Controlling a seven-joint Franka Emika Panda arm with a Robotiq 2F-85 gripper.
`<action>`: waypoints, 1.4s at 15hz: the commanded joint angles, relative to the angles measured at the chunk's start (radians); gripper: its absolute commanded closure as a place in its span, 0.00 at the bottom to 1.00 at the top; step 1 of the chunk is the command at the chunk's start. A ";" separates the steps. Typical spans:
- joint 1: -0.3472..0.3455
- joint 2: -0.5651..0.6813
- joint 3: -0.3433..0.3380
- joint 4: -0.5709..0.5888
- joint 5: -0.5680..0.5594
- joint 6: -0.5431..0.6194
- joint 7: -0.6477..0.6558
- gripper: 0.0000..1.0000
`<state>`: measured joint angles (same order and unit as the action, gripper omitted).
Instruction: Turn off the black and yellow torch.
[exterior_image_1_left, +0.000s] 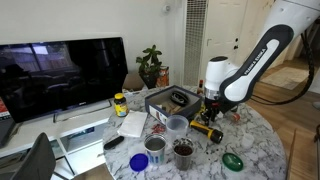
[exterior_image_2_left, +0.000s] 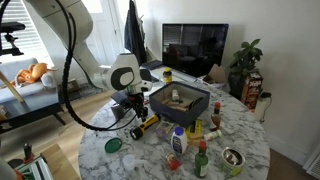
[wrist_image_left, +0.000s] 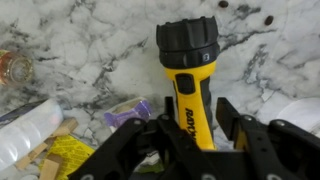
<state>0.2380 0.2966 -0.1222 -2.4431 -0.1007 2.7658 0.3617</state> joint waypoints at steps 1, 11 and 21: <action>-0.090 -0.094 0.106 -0.060 0.047 -0.044 -0.205 0.20; -0.173 -0.327 0.188 -0.116 0.207 -0.265 -0.589 0.00; -0.147 -0.572 0.156 -0.142 0.196 -0.500 -0.682 0.00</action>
<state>0.0841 -0.1837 0.0458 -2.5355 0.0868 2.2983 -0.2913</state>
